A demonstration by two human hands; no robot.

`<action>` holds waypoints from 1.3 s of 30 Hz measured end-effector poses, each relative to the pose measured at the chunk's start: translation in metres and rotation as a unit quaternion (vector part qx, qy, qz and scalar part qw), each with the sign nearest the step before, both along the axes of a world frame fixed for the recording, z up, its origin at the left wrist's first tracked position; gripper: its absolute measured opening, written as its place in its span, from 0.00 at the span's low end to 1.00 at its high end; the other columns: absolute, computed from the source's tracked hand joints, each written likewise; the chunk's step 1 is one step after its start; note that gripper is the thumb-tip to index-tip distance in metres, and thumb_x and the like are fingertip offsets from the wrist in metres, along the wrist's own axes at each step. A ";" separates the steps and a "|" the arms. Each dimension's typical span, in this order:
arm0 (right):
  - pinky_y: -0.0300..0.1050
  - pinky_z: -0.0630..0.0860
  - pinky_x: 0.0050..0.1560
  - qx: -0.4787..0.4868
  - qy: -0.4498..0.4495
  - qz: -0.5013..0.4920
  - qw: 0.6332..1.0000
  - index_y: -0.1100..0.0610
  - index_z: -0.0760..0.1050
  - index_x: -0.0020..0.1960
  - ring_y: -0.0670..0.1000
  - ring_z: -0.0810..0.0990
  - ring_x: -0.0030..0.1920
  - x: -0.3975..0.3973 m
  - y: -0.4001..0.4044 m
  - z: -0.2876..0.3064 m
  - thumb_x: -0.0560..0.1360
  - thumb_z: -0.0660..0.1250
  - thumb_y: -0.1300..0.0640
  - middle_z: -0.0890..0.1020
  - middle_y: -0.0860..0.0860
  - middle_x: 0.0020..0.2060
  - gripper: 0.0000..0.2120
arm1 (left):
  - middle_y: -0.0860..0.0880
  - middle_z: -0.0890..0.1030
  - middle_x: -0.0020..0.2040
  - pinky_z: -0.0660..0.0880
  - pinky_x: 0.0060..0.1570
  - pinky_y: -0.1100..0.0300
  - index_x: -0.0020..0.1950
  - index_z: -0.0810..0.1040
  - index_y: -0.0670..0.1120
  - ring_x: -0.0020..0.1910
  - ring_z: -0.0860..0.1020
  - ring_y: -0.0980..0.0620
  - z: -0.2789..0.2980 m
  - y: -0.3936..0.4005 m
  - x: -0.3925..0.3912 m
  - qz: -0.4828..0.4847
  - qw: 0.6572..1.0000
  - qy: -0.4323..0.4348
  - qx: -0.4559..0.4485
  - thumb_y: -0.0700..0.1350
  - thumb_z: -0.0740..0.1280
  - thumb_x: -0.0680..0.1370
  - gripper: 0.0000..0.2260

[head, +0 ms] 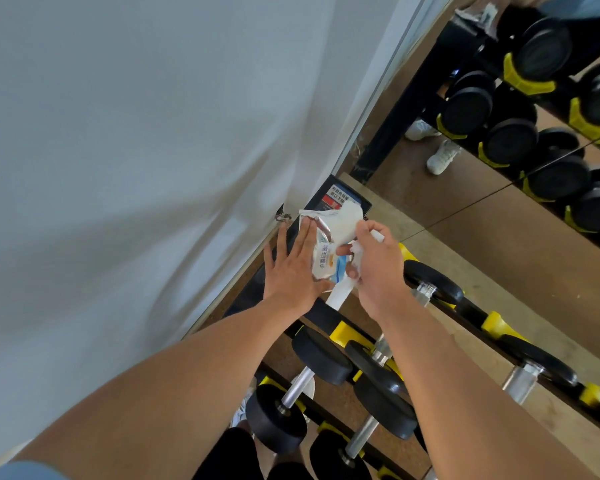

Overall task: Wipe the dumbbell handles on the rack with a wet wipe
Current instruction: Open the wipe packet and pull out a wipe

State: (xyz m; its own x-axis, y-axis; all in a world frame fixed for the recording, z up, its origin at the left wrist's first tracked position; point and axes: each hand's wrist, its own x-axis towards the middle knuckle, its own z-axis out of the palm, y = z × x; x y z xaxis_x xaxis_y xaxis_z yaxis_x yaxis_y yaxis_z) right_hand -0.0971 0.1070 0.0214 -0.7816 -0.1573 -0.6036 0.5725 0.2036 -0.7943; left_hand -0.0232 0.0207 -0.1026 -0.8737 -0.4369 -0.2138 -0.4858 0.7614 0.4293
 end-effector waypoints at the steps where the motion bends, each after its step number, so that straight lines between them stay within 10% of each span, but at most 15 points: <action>1: 0.38 0.71 0.30 -0.023 -0.038 -0.007 0.999 0.49 0.76 0.57 0.46 0.84 0.36 0.001 0.002 0.000 0.80 0.65 0.46 0.86 0.50 0.39 0.09 | 0.53 0.39 0.81 0.38 0.74 0.40 0.80 0.36 0.54 0.78 0.33 0.45 -0.001 -0.001 0.000 -0.004 1.000 -0.002 0.000 0.69 0.64 0.74 0.49; 17: 0.38 0.63 0.27 -0.064 -0.143 -0.055 0.986 0.54 0.79 0.58 0.51 0.79 0.45 0.013 0.033 0.000 0.77 0.70 0.55 0.85 0.55 0.52 0.10 | 0.50 0.44 0.82 0.42 0.76 0.38 0.81 0.47 0.52 0.79 0.36 0.46 0.029 -0.024 -0.013 -0.042 0.999 0.019 0.014 0.69 0.69 0.70 0.50; 28: 0.38 0.63 0.27 -0.026 -0.126 -0.031 0.991 0.54 0.80 0.57 0.48 0.77 0.38 0.017 0.044 -0.001 0.73 0.76 0.52 0.87 0.55 0.49 0.14 | 0.54 0.47 0.82 0.46 0.79 0.51 0.82 0.51 0.52 0.80 0.41 0.53 0.050 -0.018 0.004 0.051 0.986 0.106 0.117 0.46 0.67 0.80 0.35; 32: 0.40 0.63 0.30 -0.013 -0.101 -0.025 0.994 0.54 0.82 0.54 0.50 0.75 0.42 0.021 0.044 -0.003 0.69 0.79 0.48 0.87 0.54 0.49 0.17 | 0.56 0.74 0.69 0.64 0.64 0.73 0.69 0.74 0.51 0.69 0.70 0.55 0.066 -0.006 0.024 0.218 0.920 0.249 0.209 0.48 0.63 0.82 0.15; 35: 0.40 0.63 0.30 -0.009 -0.085 0.009 0.996 0.55 0.82 0.53 0.49 0.75 0.39 0.028 0.042 -0.001 0.69 0.79 0.48 0.86 0.54 0.44 0.17 | 0.55 0.84 0.51 0.80 0.53 0.54 0.53 0.80 0.53 0.51 0.82 0.53 0.086 0.005 0.026 0.266 0.849 0.233 0.393 0.56 0.70 0.77 0.10; 39: 0.40 0.64 0.28 0.008 -0.077 0.040 0.996 0.58 0.80 0.49 0.47 0.72 0.32 0.037 0.043 0.000 0.68 0.79 0.50 0.82 0.54 0.37 0.16 | 0.51 0.84 0.54 0.78 0.58 0.41 0.55 0.82 0.50 0.55 0.82 0.47 0.100 0.016 0.035 0.238 0.767 0.125 0.582 0.67 0.78 0.58 0.32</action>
State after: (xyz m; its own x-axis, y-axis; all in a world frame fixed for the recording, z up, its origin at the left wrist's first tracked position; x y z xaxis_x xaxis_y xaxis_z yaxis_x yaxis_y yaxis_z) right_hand -0.0601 0.1496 0.0210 -0.6650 -0.2049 -0.7182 0.6687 0.2650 -0.6947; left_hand 0.0122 0.0370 -0.0030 -0.7521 -0.3592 -0.5525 -0.3808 -0.4474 0.8092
